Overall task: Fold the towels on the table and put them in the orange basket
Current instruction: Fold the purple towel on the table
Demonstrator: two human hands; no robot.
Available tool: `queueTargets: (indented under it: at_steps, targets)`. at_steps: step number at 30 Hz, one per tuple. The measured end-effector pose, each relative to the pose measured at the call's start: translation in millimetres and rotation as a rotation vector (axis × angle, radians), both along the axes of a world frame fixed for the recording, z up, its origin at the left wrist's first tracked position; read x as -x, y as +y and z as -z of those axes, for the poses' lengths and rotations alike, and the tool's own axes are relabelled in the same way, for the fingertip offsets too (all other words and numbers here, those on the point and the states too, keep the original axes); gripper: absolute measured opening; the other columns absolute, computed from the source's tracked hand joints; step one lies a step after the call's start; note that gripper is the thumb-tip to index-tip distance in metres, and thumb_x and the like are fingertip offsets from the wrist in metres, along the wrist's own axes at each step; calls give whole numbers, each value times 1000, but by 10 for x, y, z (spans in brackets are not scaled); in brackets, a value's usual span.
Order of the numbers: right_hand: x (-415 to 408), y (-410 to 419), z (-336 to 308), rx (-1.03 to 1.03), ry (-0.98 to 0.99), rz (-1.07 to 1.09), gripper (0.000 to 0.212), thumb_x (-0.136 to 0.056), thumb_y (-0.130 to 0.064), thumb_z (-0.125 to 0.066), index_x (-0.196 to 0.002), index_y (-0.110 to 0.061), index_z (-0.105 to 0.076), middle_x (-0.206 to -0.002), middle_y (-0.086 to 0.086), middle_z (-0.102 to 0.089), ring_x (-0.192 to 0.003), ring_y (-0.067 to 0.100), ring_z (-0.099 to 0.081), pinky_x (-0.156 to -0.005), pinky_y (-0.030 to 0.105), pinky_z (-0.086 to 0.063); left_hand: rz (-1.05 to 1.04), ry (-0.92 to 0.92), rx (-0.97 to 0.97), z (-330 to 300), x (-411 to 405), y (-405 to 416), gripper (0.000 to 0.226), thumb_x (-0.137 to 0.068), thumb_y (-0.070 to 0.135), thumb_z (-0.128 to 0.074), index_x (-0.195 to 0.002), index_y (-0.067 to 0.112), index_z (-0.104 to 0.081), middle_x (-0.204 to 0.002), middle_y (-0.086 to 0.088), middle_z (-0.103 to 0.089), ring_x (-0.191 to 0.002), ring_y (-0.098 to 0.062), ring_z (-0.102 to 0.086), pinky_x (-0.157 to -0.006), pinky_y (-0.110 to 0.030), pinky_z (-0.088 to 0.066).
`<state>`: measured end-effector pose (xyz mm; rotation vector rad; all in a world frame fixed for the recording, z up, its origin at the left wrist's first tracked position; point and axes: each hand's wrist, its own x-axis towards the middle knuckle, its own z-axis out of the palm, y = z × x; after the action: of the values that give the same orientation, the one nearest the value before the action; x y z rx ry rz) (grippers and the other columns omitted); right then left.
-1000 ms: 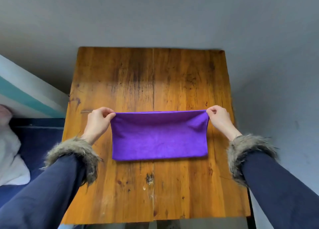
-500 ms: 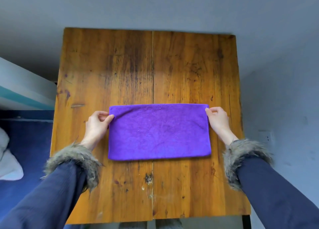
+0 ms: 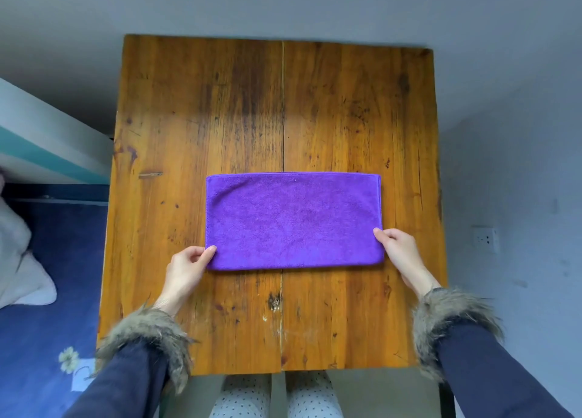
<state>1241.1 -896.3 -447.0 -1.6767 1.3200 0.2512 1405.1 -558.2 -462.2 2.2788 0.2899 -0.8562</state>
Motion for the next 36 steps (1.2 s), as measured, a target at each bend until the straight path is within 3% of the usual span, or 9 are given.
queueTargets:
  at_steps: [3, 7, 11, 15, 23, 26, 28, 33, 36]
  targets:
    - [65, 25, -3, -28, 3, -12, 32, -92, -24, -55, -90, 6, -66, -100, 22, -67, -91, 30, -60, -81, 36, -45, 6, -1, 42, -5, 18, 38, 21, -88, 32, -62, -85, 11, -68, -86, -3, -67, -83, -15, -57, -78, -28, -40]
    - [173, 51, -28, -49, -38, -3, 28, -92, -22, -54, -75, -1, -62, -76, 12, -55, -77, 20, -47, -68, 31, -34, -11, -7, 125, -10, 53, 97, 18, -90, 23, -60, -88, 7, -67, -90, -5, -66, -82, -12, -55, -78, -25, -38]
    - [282, 47, -23, -77, -70, 30, 27, -94, -22, -52, -83, 0, -62, -83, 9, -56, -80, 18, -49, -75, 32, -37, -7, -19, 148, 0, 77, 155, 16, -91, 21, -59, -89, 7, -65, -89, -5, -66, -81, -12, -54, -75, -25, -40]
    - [329, 48, 3, -93, -81, 49, 29, -95, -21, -50, -93, 5, -62, -93, 10, -60, -88, 19, -52, -81, 34, -40, -46, -32, 181, 18, 121, 181, 14, -92, 18, -57, -90, 6, -63, -89, -5, -64, -81, -11, -53, -62, -5, -40]
    - [214, 43, 10, -72, -131, 65, 26, -92, -24, -57, -101, -1, -64, -91, 3, -65, -80, 11, -58, -73, 21, -45, -87, 27, 204, -29, 29, 88, 21, -87, 28, -63, -91, 8, -67, -85, -1, -63, -78, -10, -52, -78, -25, -38]
    - [-10, -69, -16, -64, -171, 65, 33, -92, -30, -56, -109, -3, -64, -111, 9, -66, -103, 20, -61, -96, 38, -47, -74, -46, 207, -43, -188, -78, 22, -88, 29, -61, -98, 9, -66, -87, -1, -62, -69, -4, -49, -64, -12, -41]
    - [-188, -167, -11, -41, -210, 72, 35, -92, -30, -55, -114, -3, -62, -116, 8, -64, -108, 20, -59, -99, 38, -46, -78, -104, 237, -46, -378, -235, 22, -90, 27, -59, -103, 10, -64, -84, 1, -61, -64, -2, -48, -51, -3, -39]
    - [-596, -344, 87, 47, -252, 112, 27, -90, -23, -60, -109, -3, -64, -103, 6, -66, -88, 11, -60, -77, 22, -47, -116, -155, 302, 2, -749, -586, 21, -91, 23, -59, -105, 8, -63, -76, 9, -58, -53, 5, -50, -46, -2, -36]
    - [-712, -370, 140, 72, -204, 114, 17, -89, -21, -61, -99, -9, -66, -95, 6, -67, -83, 14, -61, -79, 33, -50, -163, -151, 322, 5, -820, -665, 20, -91, 24, -59, -102, 9, -64, -77, 9, -58, -61, 3, -48, -47, -2, -35]
